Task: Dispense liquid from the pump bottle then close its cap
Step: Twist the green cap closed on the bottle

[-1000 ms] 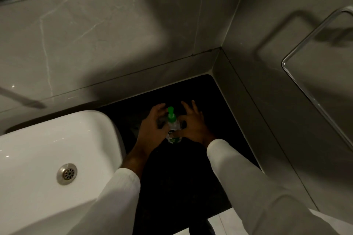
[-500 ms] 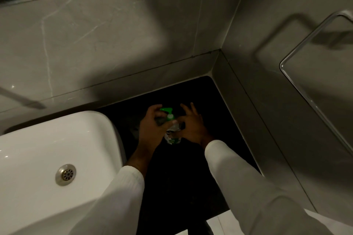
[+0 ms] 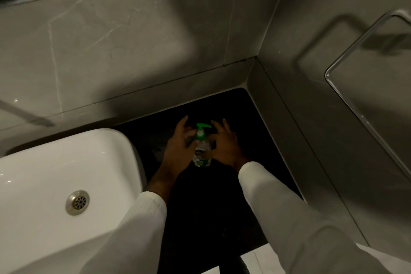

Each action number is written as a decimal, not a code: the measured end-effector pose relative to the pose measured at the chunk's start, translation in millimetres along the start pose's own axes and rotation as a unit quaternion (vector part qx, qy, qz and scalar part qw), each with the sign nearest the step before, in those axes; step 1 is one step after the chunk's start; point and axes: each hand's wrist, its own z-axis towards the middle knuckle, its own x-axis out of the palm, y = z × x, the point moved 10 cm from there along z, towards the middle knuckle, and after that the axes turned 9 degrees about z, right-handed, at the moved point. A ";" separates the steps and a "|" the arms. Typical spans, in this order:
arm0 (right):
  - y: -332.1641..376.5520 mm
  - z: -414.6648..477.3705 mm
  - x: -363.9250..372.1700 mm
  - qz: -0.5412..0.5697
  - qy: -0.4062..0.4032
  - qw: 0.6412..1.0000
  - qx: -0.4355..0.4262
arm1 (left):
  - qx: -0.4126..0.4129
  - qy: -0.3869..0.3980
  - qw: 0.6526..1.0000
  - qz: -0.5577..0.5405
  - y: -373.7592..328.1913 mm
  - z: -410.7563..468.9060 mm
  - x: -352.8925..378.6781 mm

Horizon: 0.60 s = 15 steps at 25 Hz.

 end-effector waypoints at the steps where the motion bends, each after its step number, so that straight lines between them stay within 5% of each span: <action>1: -1.4 0.5 0.6 0.006 0.002 1.000 0.012 | 0.003 0.016 1.000 -0.003 -1.9 -0.6 2.8; 6: 6.5 0.7 5.5 -0.011 0.007 1.000 0.004 | -0.013 -0.098 0.993 0.063 -5.2 0.4 -16.6; 11: 6.3 -1.8 2.5 -0.003 0.015 1.000 0.001 | 0.081 -0.005 0.981 0.174 -21.0 13.4 -10.6; 15: 8.3 -5.5 0.0 0.005 0.022 1.000 -0.007 | 0.086 0.055 0.983 0.152 -9.2 15.4 -7.0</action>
